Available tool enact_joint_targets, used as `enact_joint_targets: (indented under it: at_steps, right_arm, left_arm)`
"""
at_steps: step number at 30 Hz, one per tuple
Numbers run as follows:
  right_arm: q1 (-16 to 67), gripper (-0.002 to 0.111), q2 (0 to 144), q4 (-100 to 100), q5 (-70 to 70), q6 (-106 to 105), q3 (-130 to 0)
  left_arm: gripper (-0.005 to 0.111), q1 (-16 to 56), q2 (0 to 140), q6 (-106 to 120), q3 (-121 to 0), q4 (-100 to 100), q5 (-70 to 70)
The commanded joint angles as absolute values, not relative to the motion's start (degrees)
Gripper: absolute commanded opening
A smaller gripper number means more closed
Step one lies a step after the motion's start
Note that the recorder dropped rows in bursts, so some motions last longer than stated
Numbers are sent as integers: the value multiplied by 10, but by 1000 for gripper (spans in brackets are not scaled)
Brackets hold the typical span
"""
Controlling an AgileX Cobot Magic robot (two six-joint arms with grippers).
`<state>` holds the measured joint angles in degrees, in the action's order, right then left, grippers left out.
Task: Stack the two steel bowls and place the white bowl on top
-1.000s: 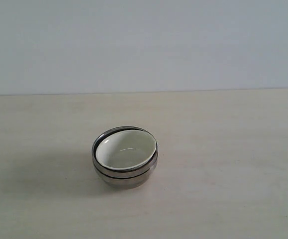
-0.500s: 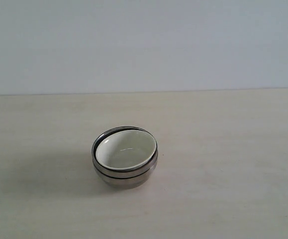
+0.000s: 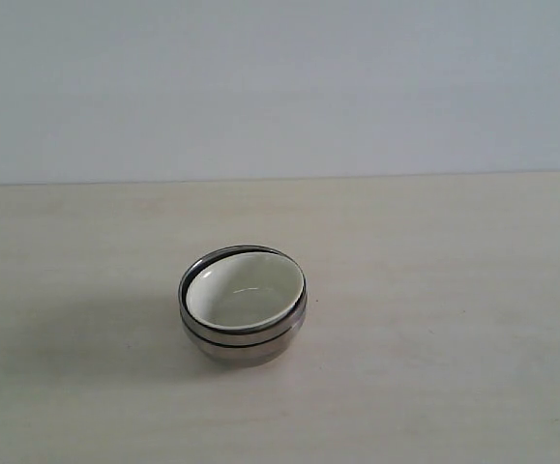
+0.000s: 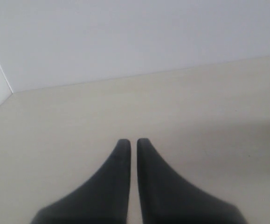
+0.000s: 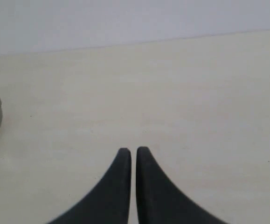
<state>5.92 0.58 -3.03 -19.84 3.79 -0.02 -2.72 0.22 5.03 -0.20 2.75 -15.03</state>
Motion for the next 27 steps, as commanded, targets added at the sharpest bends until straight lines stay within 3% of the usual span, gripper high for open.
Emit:
enact_joint_targets:
  at_steps: [1,27]
  right_arm:
    - [57,0,7,13,-190,87,0]
    - [57,0,0,10,-191,111,0]
  left_arm:
    - [4,-27,0,45,0,24,-146]
    - [4,-27,0,45,0,24,-146]
